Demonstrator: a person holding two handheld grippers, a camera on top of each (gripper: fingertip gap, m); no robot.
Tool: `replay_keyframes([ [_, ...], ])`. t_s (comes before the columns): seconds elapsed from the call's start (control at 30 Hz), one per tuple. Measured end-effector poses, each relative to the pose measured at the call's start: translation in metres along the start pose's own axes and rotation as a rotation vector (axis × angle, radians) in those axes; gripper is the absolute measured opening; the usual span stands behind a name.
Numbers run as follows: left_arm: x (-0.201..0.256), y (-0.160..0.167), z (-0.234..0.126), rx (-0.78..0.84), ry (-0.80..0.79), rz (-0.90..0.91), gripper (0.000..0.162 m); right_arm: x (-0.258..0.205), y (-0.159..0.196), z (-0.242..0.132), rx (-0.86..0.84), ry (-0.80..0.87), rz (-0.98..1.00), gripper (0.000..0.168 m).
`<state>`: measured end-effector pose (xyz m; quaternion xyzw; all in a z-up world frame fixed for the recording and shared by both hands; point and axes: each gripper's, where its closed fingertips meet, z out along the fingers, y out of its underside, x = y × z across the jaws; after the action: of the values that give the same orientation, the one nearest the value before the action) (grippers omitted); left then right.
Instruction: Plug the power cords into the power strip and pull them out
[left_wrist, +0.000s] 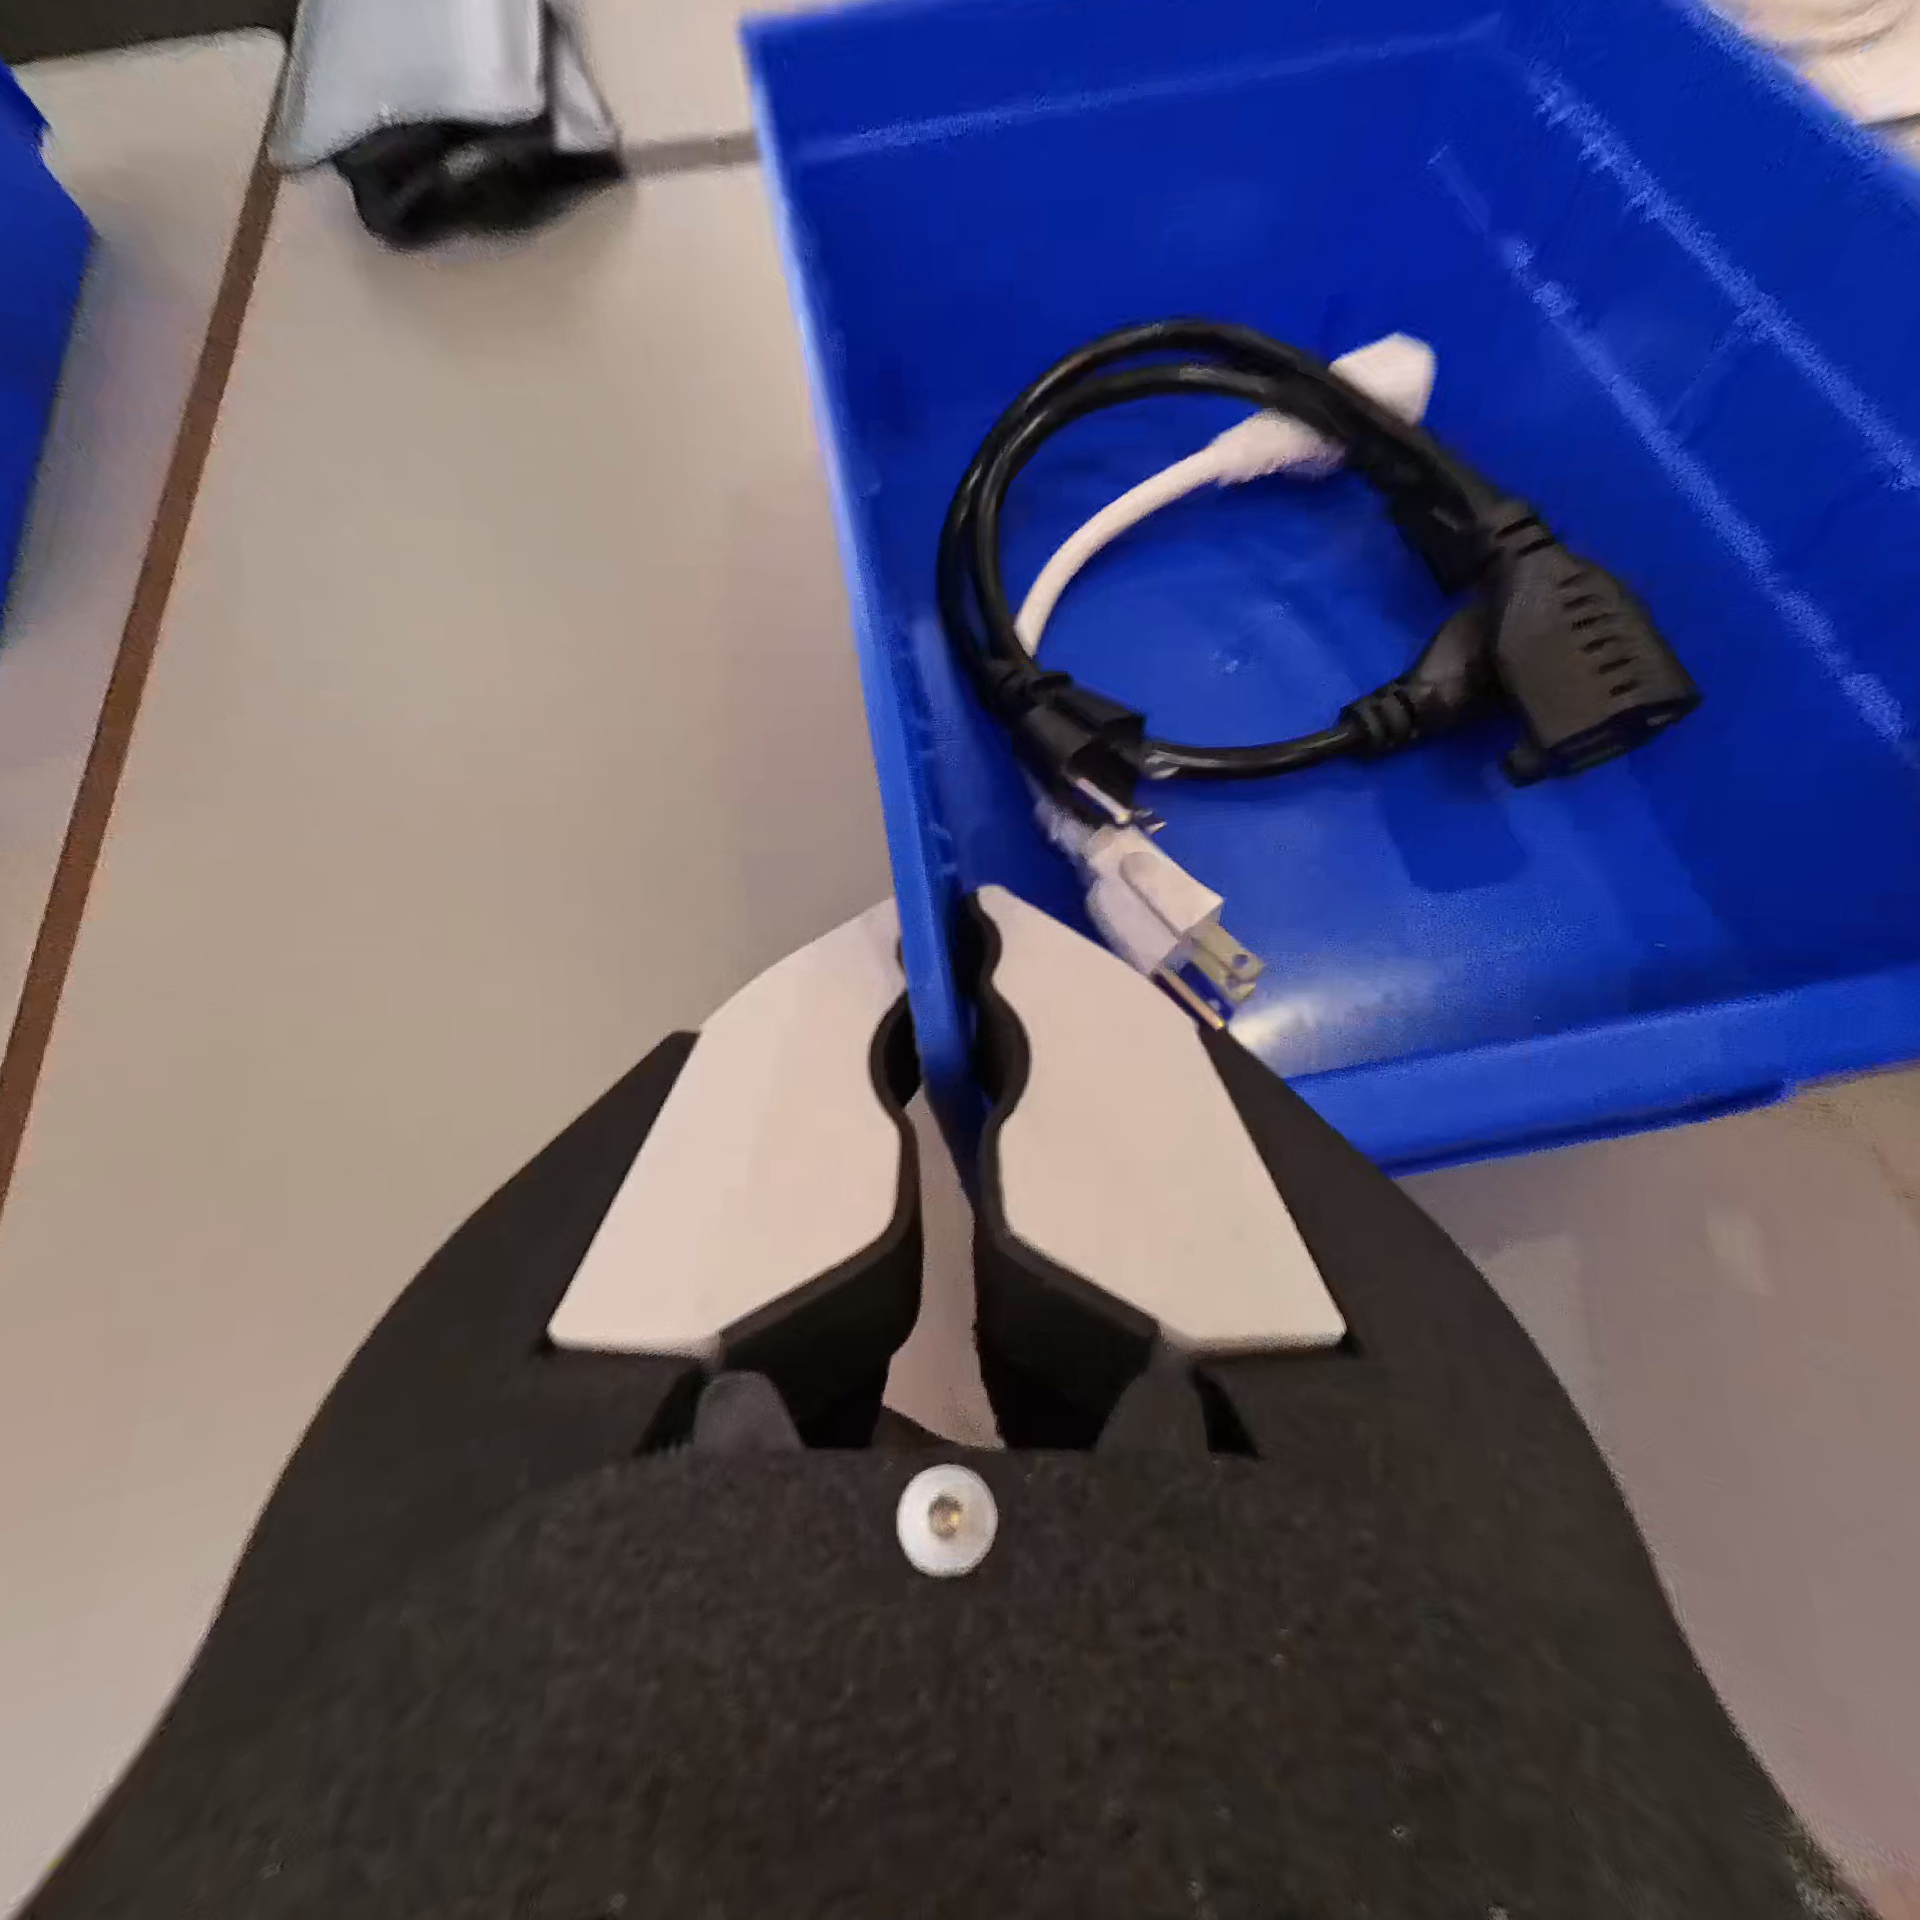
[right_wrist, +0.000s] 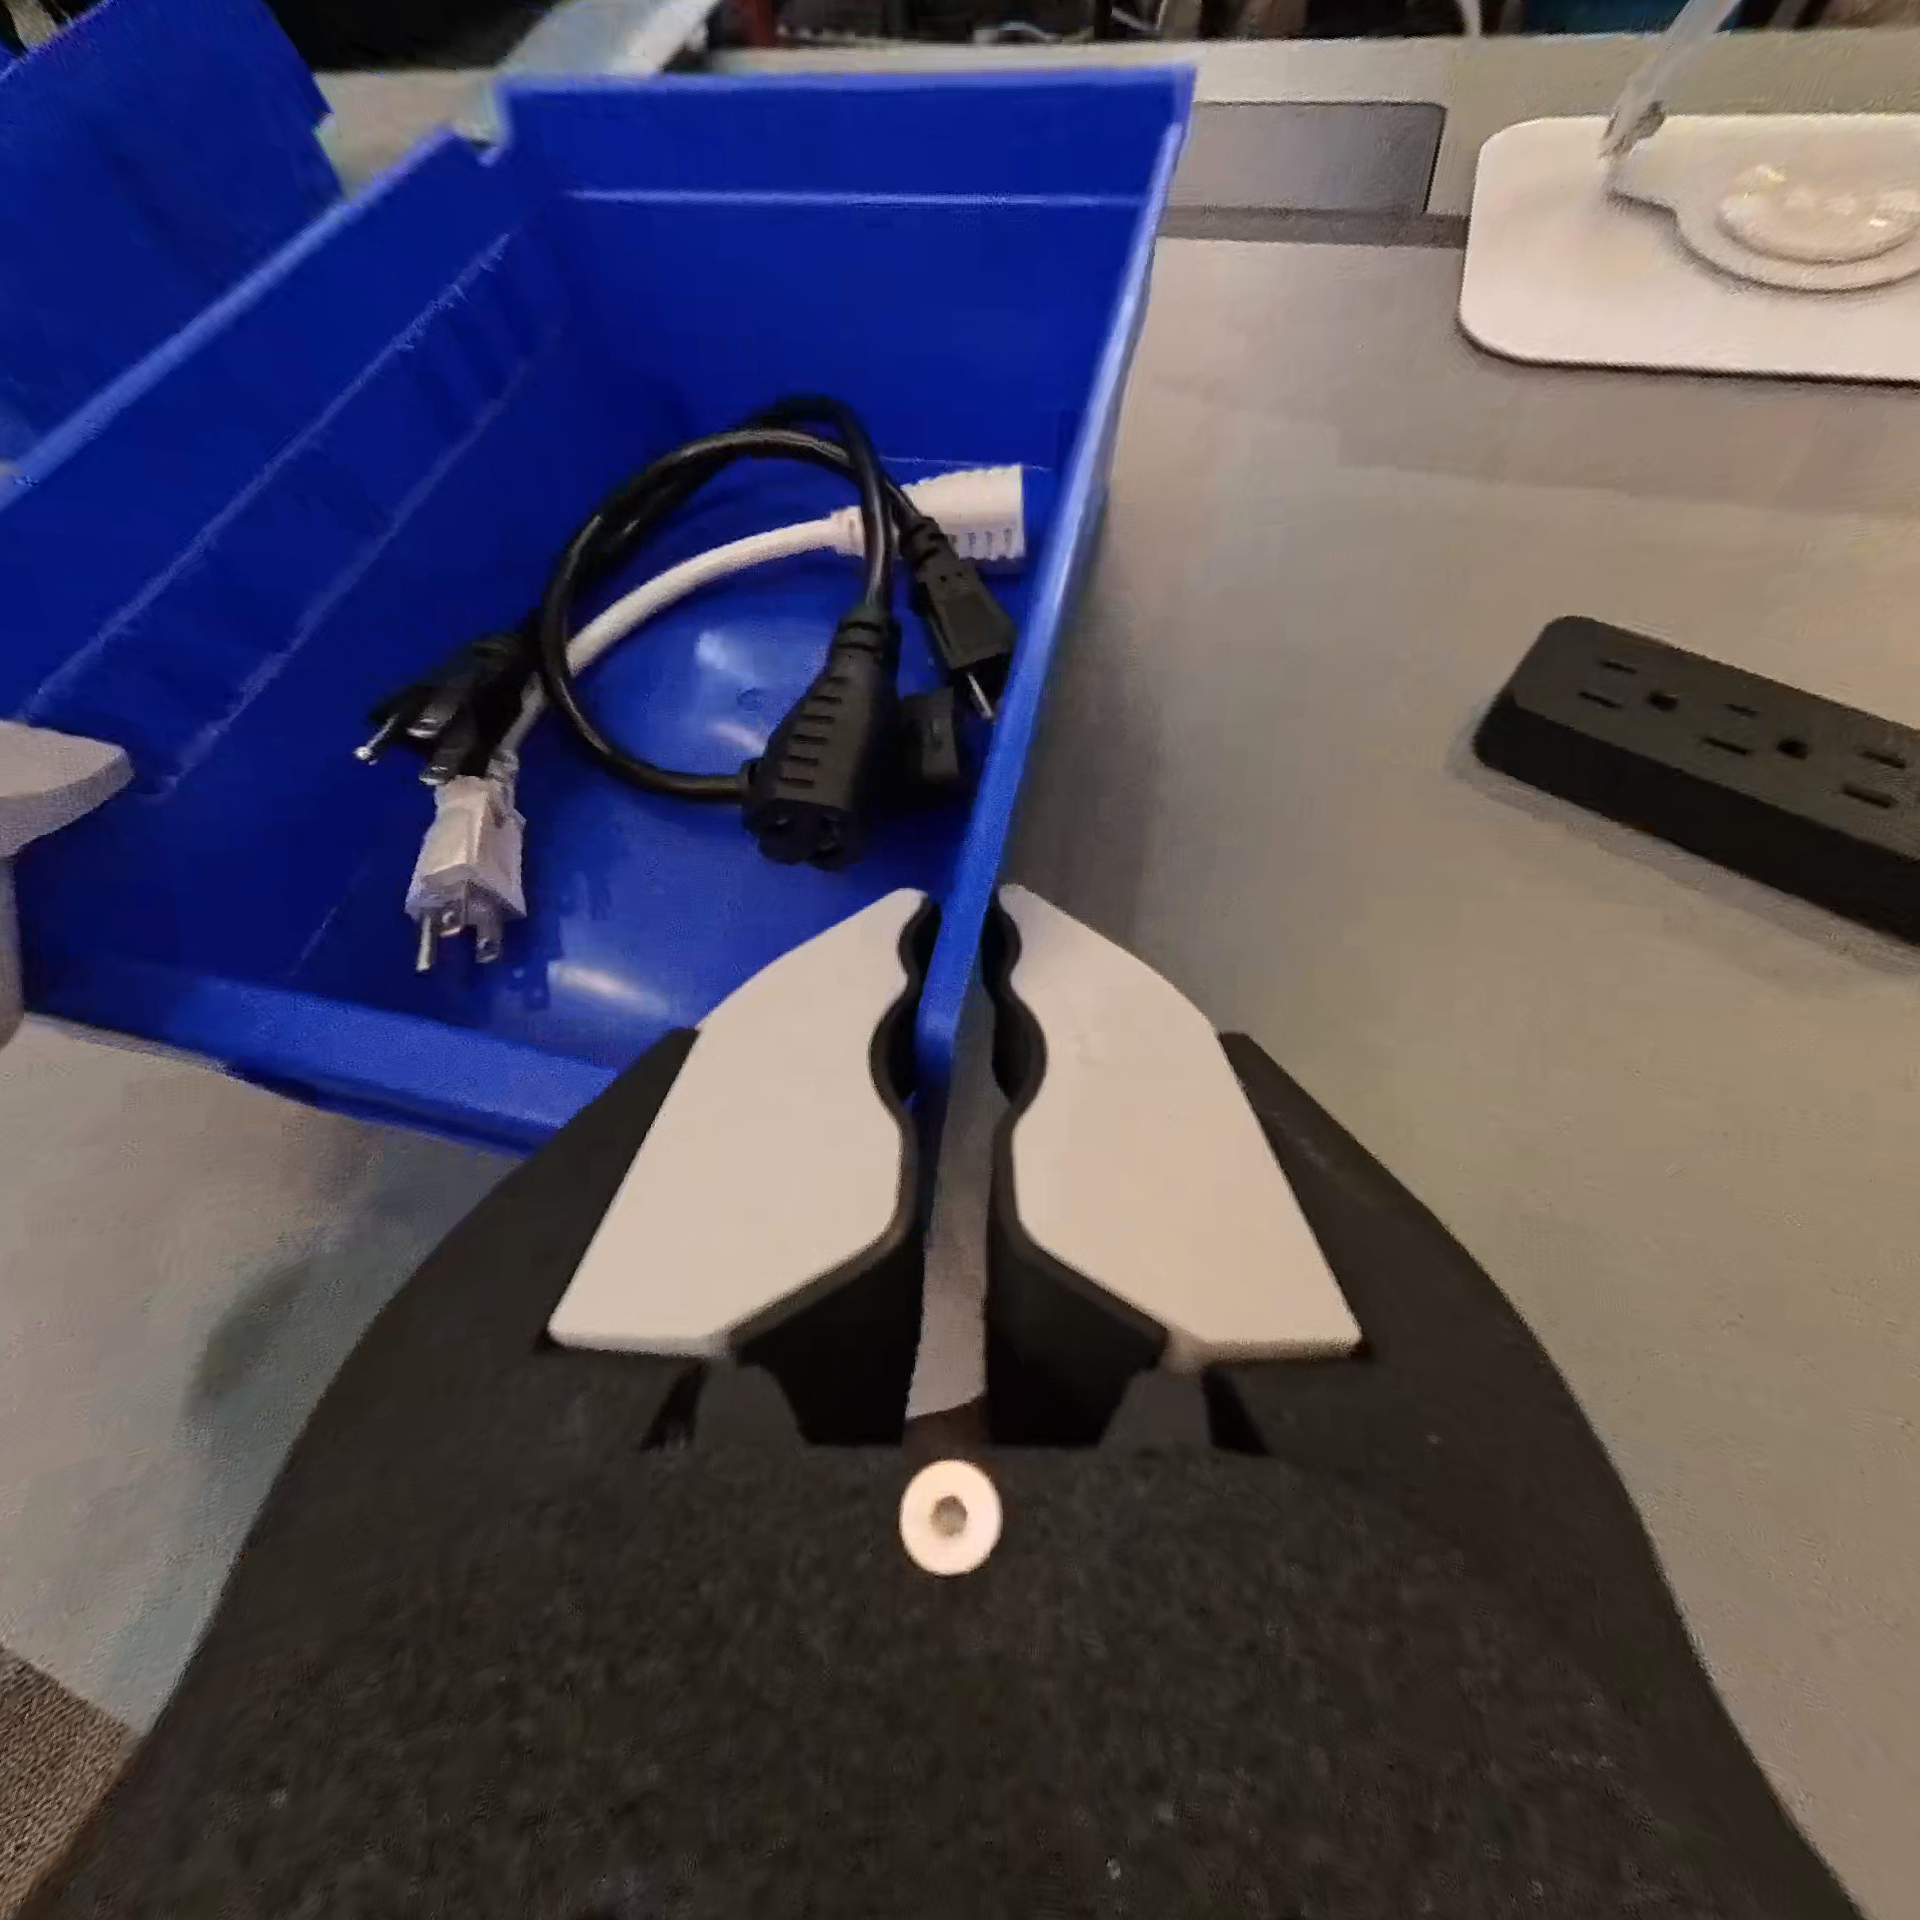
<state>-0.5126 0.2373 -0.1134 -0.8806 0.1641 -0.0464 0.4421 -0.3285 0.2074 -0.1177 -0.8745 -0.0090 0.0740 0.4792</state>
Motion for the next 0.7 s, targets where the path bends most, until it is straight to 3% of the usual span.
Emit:
replay_keyframes([
  [0.17, -0.018, 0.006, 0.025, 0.095, 0.063, -0.154, 0.003, -0.022, 0.011, 0.013, -0.004, -0.163, -0.079, 0.024],
  [0.3, -0.019, 0.01, 0.021, 0.116, -0.003, -0.167, 0.003, -0.028, 0.032, -0.019, -0.102, -0.593, -0.179, 0.03],
  [0.37, -0.022, 0.016, 0.017, 0.087, -0.045, -0.167, 0.01, 0.003, 0.043, -0.04, -0.155, -0.682, -0.209, 0.032],
  [0.47, -0.022, 0.013, -0.009, 0.13, -0.061, -0.189, 0.04, 0.09, 0.047, -0.061, -0.134, -0.601, -0.327, 0.042],
  [0.53, -0.012, -0.003, -0.044, 0.238, -0.035, -0.181, 0.055, 0.167, 0.033, -0.078, -0.077, -0.405, -0.358, 0.044],
  [0.63, 0.03, -0.039, -0.095, 0.376, 0.023, -0.075, 0.055, 0.277, 0.003, -0.125, 0.059, -0.089, -0.362, 0.047],
  [0.7, 0.093, -0.067, -0.112, 0.41, 0.188, -0.014, 0.059, 0.337, -0.011, -0.161, 0.165, 0.097, -0.297, 0.048],
])
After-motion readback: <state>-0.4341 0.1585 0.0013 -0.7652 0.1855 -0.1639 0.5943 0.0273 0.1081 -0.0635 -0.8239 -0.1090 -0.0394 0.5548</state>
